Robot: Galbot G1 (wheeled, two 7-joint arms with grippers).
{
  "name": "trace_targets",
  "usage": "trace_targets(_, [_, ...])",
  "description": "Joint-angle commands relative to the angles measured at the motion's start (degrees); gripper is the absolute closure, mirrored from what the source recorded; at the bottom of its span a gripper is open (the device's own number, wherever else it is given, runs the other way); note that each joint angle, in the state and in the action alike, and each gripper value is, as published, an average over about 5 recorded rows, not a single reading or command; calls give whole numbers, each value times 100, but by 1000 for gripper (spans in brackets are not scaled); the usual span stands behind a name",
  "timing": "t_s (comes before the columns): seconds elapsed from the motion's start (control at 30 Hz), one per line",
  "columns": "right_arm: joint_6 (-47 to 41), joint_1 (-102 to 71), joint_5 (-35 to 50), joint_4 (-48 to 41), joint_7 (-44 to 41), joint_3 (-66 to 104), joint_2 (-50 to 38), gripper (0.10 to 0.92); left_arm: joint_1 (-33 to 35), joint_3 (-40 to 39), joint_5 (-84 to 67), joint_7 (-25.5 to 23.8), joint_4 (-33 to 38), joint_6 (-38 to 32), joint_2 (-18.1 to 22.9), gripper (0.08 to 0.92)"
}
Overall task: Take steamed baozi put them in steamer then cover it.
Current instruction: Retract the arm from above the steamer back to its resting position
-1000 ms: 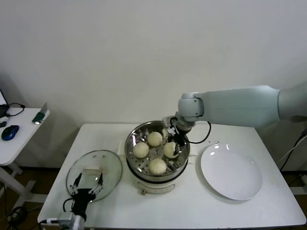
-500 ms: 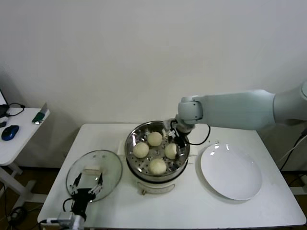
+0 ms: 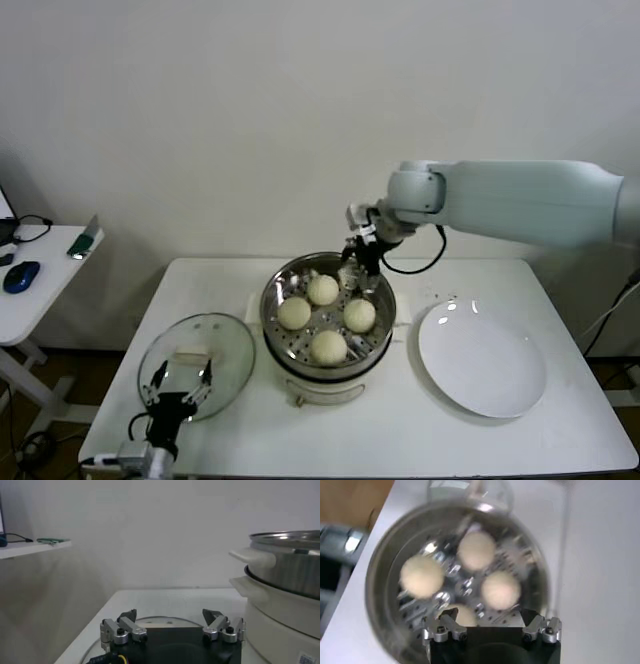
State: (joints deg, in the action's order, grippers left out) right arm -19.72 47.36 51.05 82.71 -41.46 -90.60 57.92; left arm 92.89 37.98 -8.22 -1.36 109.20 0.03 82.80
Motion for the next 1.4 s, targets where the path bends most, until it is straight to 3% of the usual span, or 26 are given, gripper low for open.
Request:
trace_targets(0.03, [-85,-2965,522,814,3394,4449,-2346,203,-64,-19,-60,93,77,-84,-34,177])
trace_targets(0.2, [191,-5154,22,1177,4215,6445,-3077,203,-100,-44,128,104,152,-82,-67,177])
trace_targets(0.33, [553,-7129,-475,1372,4409,8093,-3347,203,-112,-46,315,100,173,-104,-123,177])
trace_targets(0.63, [1408,-11351,-1551,1882,4280,11994,-2341,203,-60,-31,992,107,143,-377,-247,177])
trace_targets(1.17, [3524,-13747,-2720,2090,3742,13167,181,203,33,2,1323,226,117,-506,-384,177])
trace_targets(1.4, [4033,-14213,-3068,2144,3690,13132,833,203,71,210,2625,611,-33,-883,-665,177])
